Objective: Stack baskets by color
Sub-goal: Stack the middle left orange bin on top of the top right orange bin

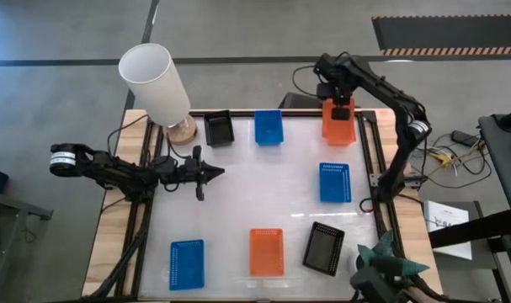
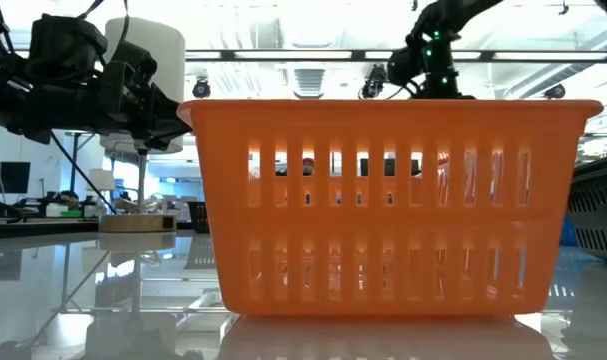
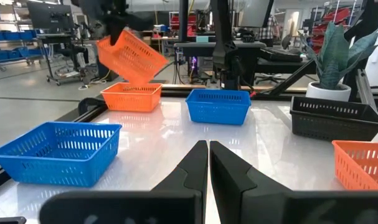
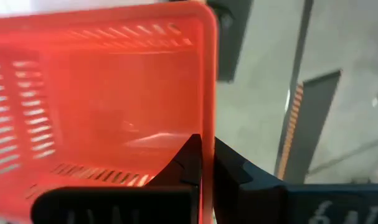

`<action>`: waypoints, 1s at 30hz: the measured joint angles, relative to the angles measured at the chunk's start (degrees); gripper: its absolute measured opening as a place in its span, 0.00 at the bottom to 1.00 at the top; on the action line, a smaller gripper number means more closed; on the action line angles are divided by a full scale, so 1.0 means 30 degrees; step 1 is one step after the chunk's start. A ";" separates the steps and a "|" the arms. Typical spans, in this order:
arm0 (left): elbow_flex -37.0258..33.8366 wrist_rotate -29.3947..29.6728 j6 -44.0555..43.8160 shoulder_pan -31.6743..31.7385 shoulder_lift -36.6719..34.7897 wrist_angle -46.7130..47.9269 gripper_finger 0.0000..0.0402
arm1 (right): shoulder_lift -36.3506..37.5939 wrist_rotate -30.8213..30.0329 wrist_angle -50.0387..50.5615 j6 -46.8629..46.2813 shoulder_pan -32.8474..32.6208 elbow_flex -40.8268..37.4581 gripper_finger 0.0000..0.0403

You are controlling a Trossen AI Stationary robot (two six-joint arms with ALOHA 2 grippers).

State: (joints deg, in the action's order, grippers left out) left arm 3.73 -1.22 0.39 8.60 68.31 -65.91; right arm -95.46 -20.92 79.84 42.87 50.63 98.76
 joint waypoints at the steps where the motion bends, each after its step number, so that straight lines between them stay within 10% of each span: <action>1: 0.0000 -0.0002 0.0004 0.0000 0.0000 -0.0007 0.00 | 0.0027 0.0082 0.0164 0.0000 -0.0054 0.0007 0.02; 30: 0.0000 0.0000 0.0121 -0.0007 0.0000 -0.0007 0.00 | -0.1299 -0.2167 -0.1100 0.4399 0.0011 -0.0029 0.02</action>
State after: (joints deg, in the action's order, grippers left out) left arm 3.73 -1.22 0.75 8.58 68.31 -65.93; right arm -99.36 -27.43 76.54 56.07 50.66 98.67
